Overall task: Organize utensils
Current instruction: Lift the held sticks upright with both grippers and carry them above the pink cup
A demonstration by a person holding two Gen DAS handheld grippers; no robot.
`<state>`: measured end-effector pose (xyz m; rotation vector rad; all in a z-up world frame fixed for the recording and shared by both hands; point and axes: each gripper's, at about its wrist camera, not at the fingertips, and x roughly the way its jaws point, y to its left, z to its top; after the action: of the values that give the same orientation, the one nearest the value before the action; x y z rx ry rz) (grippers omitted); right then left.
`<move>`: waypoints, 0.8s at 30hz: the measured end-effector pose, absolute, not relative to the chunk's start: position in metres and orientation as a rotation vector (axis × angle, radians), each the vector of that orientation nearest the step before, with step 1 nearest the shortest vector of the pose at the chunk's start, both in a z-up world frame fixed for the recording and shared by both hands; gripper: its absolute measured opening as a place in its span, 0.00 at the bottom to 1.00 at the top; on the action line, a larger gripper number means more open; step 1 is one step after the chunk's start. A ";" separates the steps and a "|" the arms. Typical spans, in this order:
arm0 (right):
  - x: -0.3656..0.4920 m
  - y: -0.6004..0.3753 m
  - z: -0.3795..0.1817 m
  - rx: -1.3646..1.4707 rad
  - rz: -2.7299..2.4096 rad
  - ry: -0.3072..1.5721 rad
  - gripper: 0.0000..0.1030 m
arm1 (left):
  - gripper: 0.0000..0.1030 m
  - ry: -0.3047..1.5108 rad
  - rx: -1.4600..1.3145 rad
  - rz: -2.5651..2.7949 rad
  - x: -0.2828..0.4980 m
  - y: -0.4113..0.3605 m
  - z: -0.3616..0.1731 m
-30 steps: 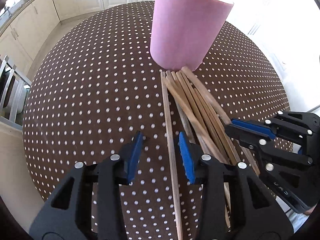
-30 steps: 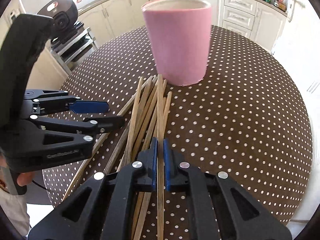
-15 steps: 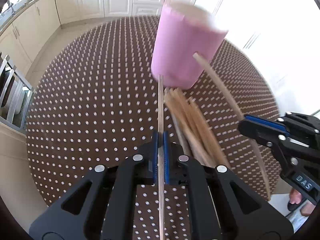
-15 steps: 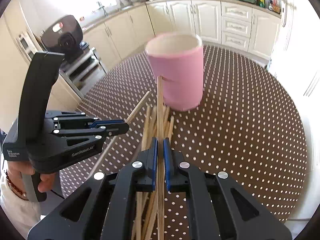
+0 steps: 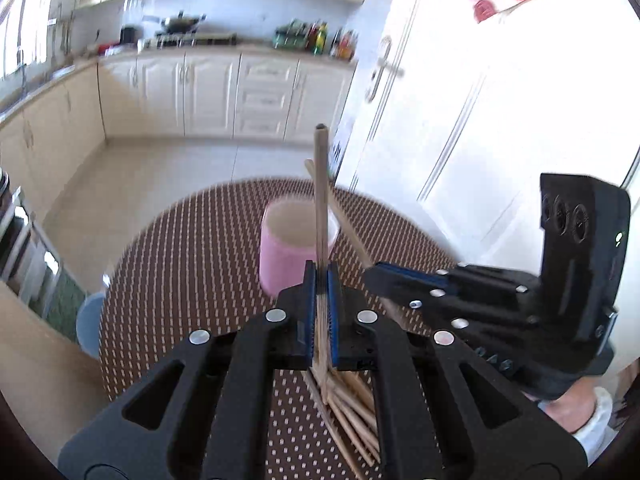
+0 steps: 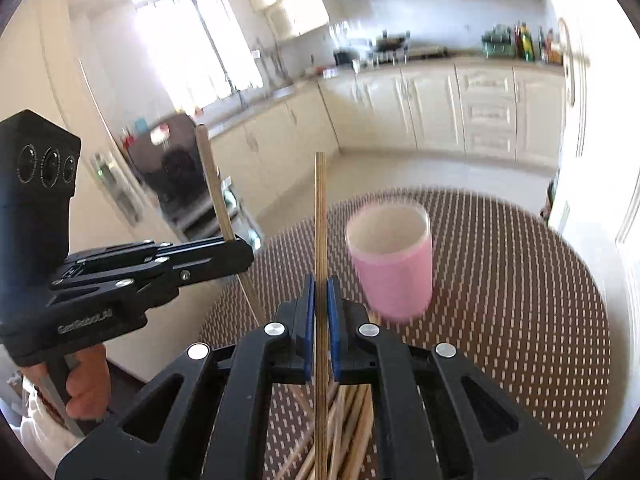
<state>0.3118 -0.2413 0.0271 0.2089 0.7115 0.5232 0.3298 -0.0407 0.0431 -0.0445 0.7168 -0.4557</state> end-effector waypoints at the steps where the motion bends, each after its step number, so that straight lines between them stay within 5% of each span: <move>1: 0.317 -0.241 0.031 0.206 0.517 0.689 0.05 | 0.05 0.702 -0.034 -0.449 0.329 -0.041 0.044; 24: 0.379 -0.245 0.053 0.212 0.250 0.054 0.05 | 0.05 0.375 -0.075 -0.361 0.359 -0.052 0.107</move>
<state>0.3791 -0.2450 0.0534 0.2123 0.0540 0.2498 0.3592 -0.0517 0.1069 -0.0750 0.3752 -0.3614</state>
